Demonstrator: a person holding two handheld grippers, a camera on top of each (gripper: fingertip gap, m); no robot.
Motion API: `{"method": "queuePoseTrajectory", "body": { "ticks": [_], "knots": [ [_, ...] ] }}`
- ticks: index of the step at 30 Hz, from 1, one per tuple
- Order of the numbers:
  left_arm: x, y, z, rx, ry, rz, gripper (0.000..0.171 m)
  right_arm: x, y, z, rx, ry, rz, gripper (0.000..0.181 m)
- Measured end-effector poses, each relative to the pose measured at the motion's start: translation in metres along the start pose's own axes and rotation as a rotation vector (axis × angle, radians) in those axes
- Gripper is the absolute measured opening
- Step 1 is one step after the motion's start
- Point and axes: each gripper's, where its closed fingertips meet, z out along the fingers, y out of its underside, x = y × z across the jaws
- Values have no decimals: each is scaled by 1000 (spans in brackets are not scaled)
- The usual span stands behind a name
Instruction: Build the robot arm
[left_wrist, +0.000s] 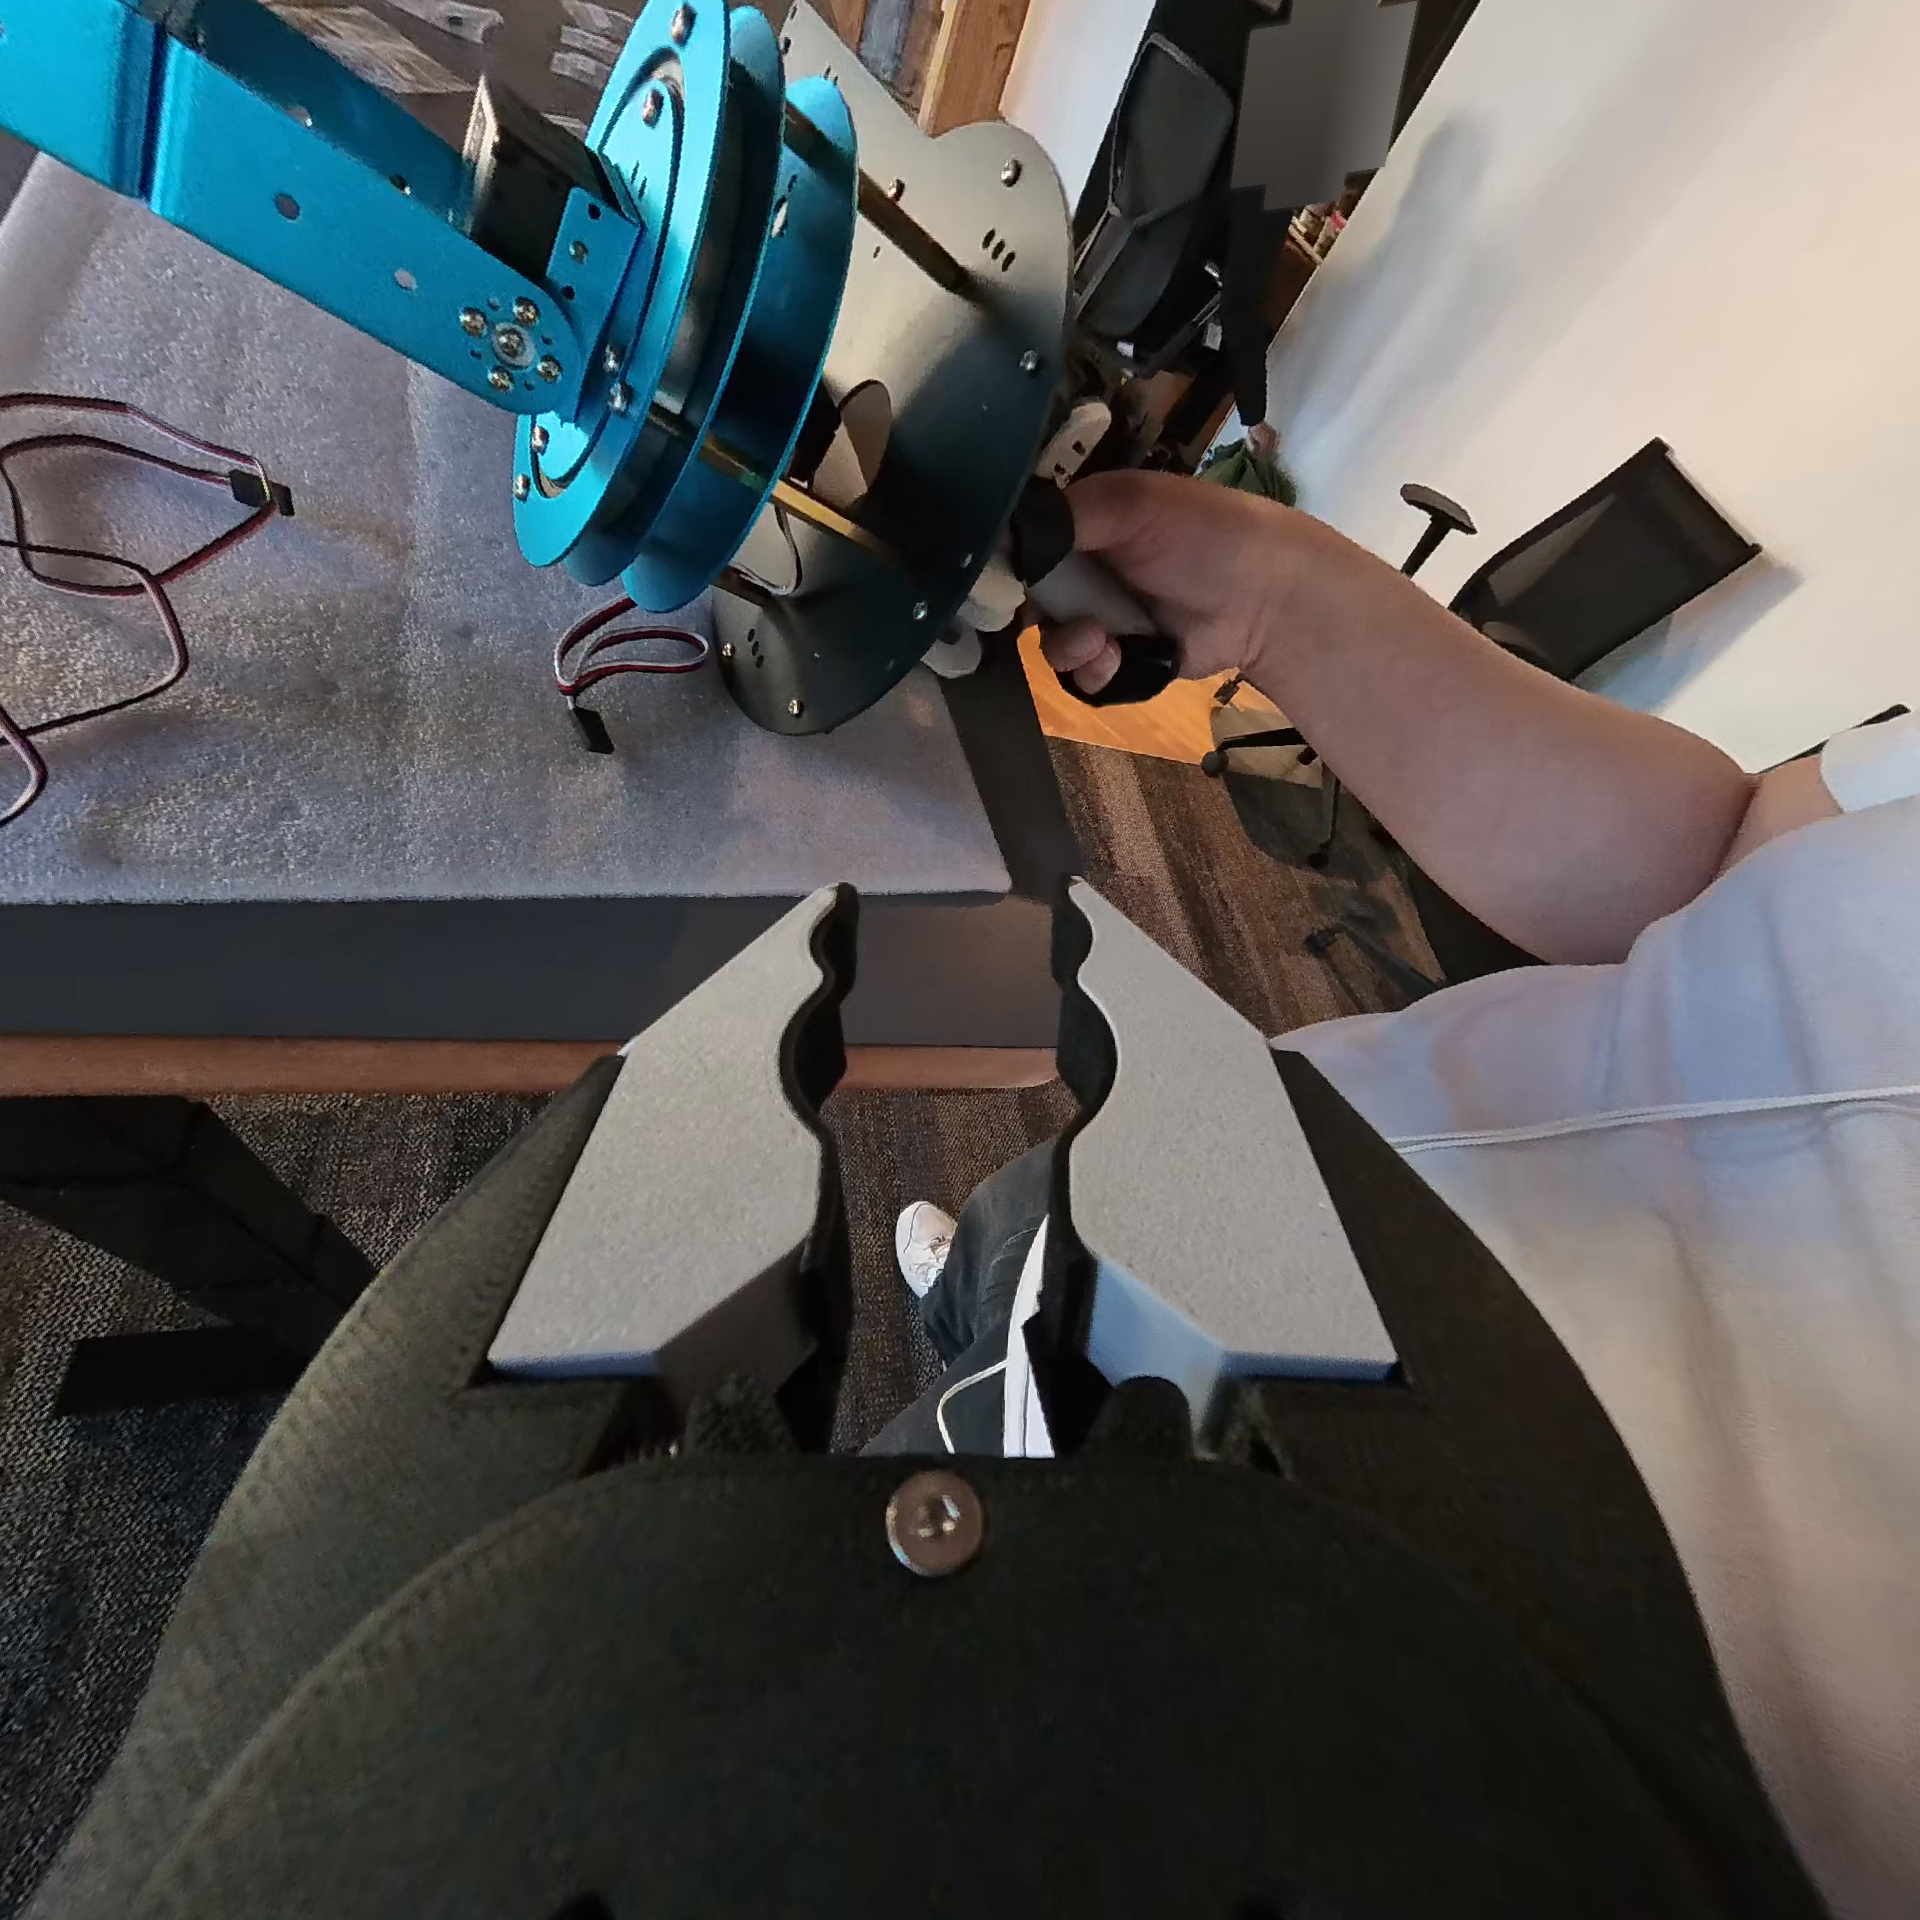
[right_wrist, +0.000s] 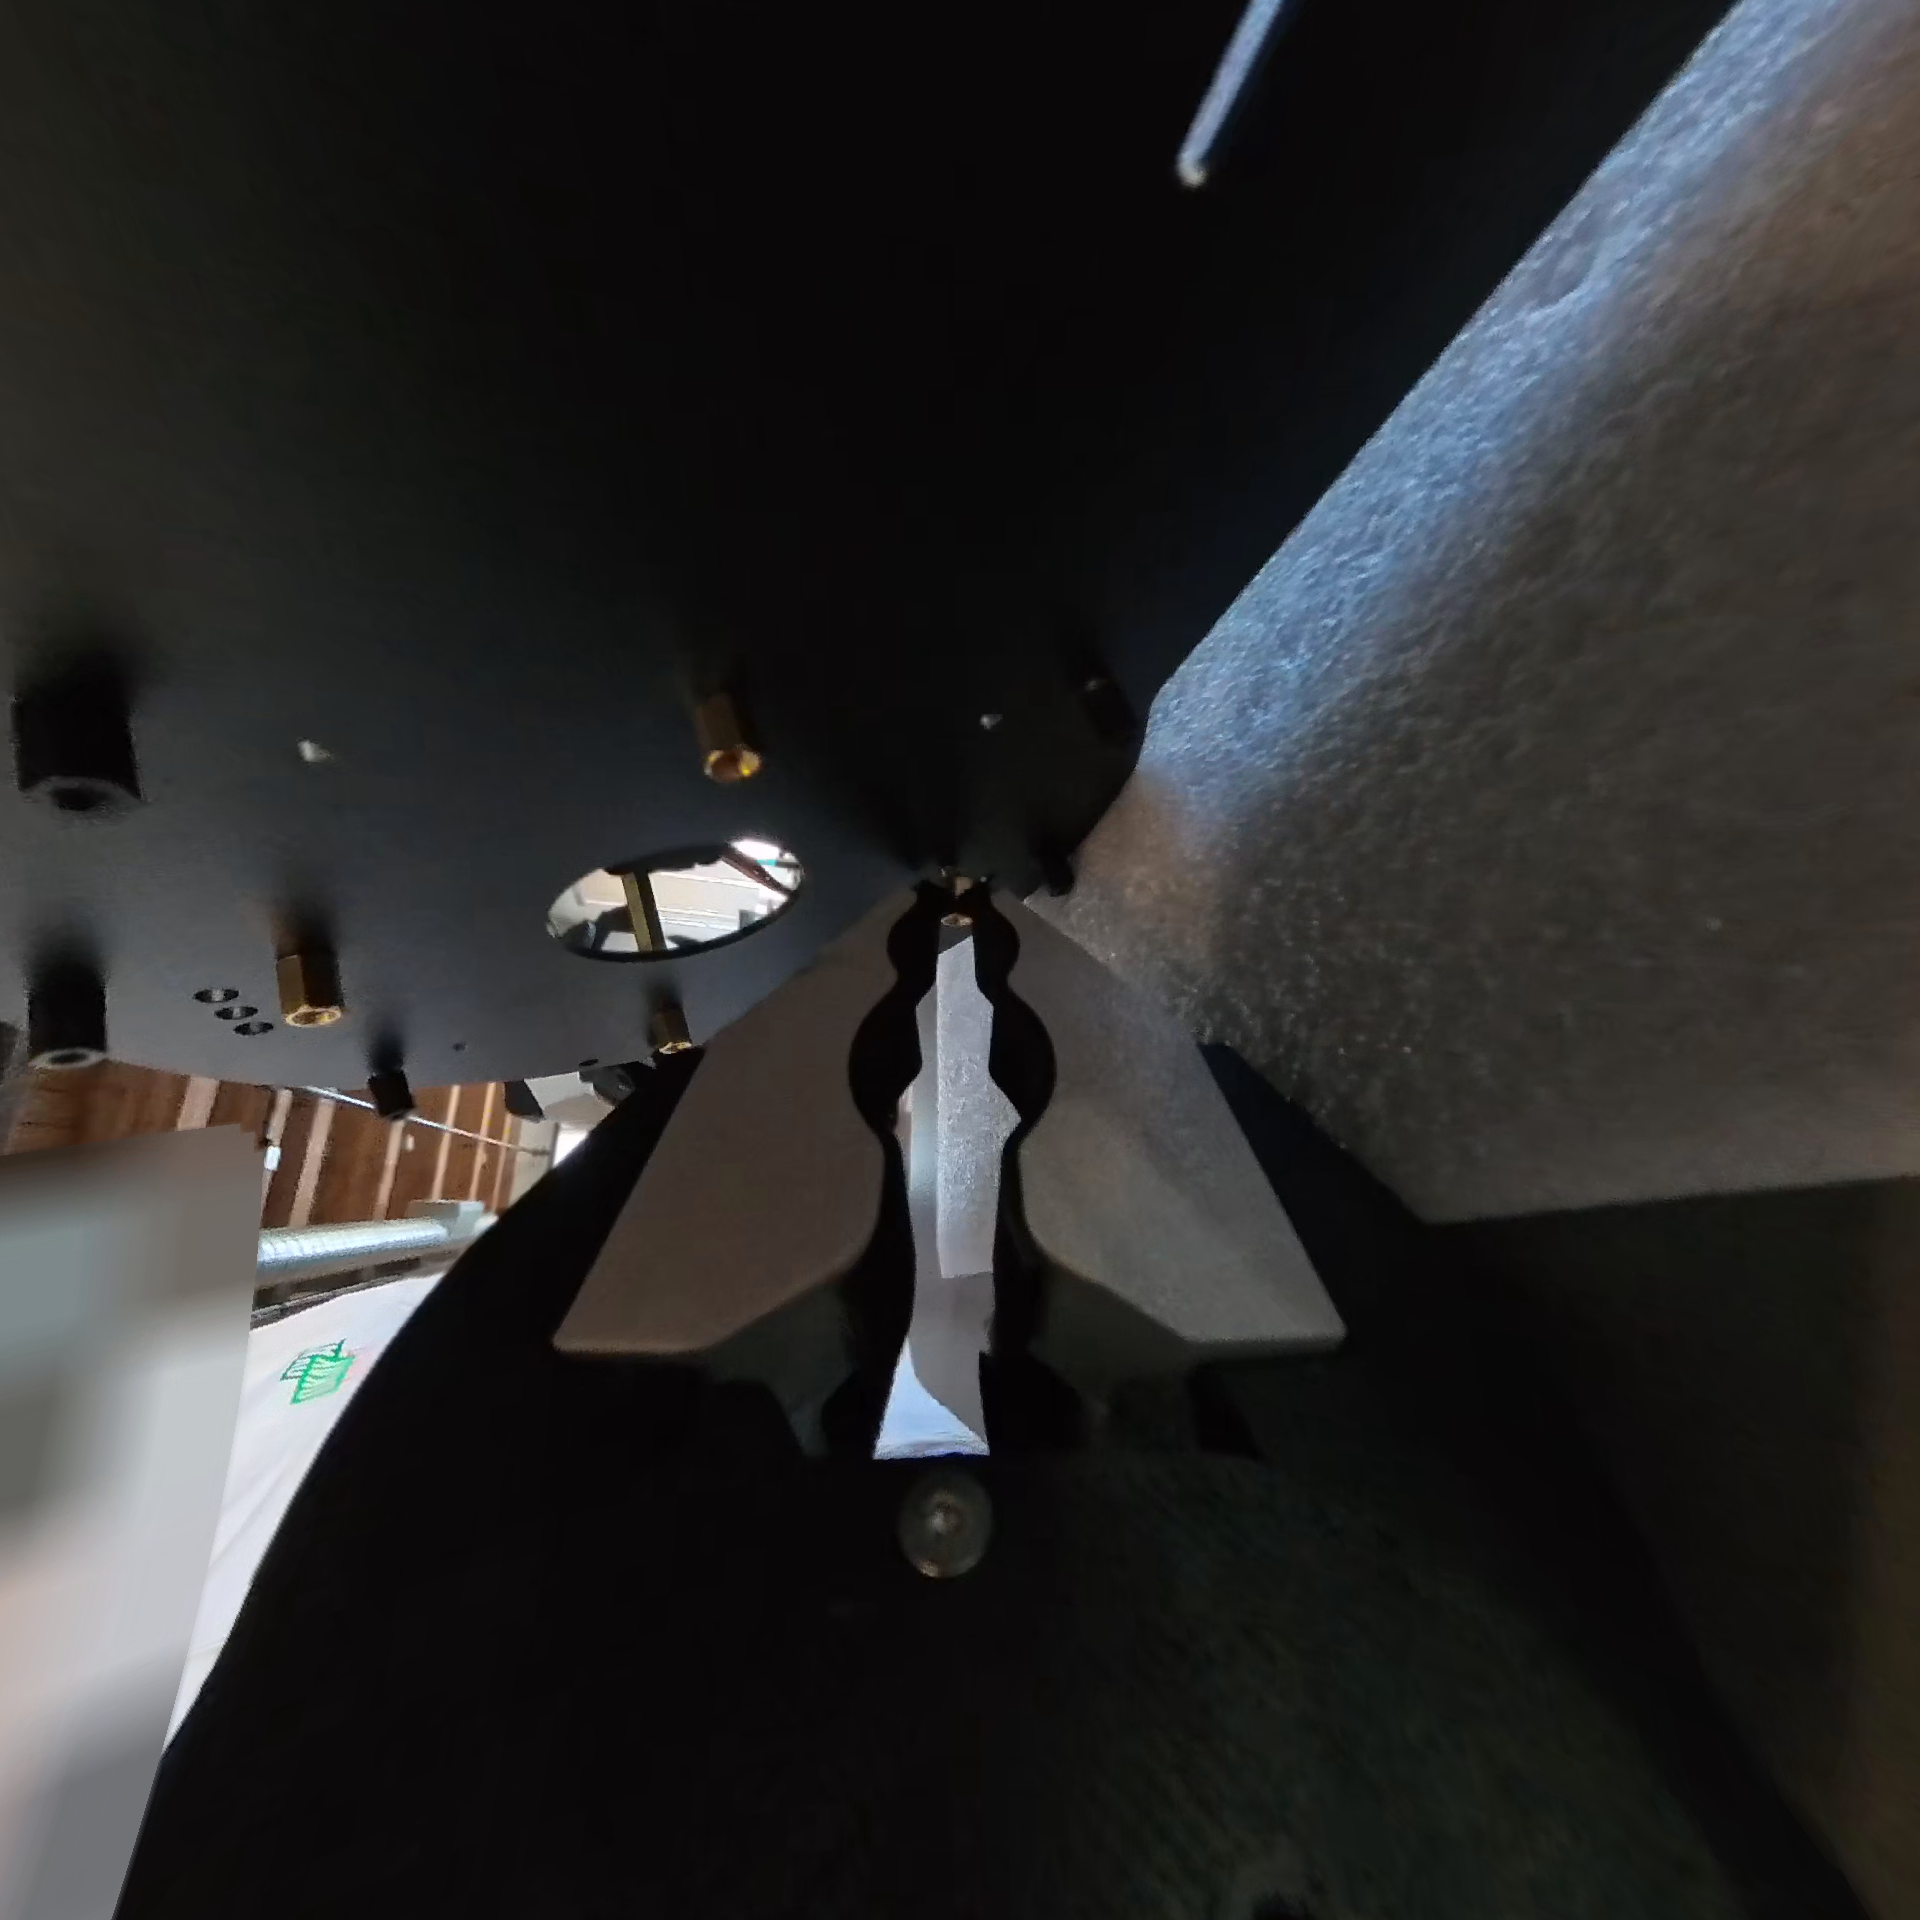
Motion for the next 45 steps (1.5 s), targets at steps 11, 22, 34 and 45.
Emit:
{"method": "queuePoseTrajectory", "body": {
  "ticks": [11, 22, 34, 45],
  "knots": [
    [3, 3, -2, -6, 6, 7, 36, 0, 0, 1, 28, 18, -52, 3],
    [2, 3, -5, 4, 6, 2, 35, 3, -2, 0, 18, 422, -753, 4],
    [5, 3, -3, 9, 7, 3, 35, 2, -4, -2, 93, 789, -1309, 4],
    [5, 3, -7, 10, -1, 1, 35, 0, -3, -4, 196, 757, -1240, 4]
  ]
}}
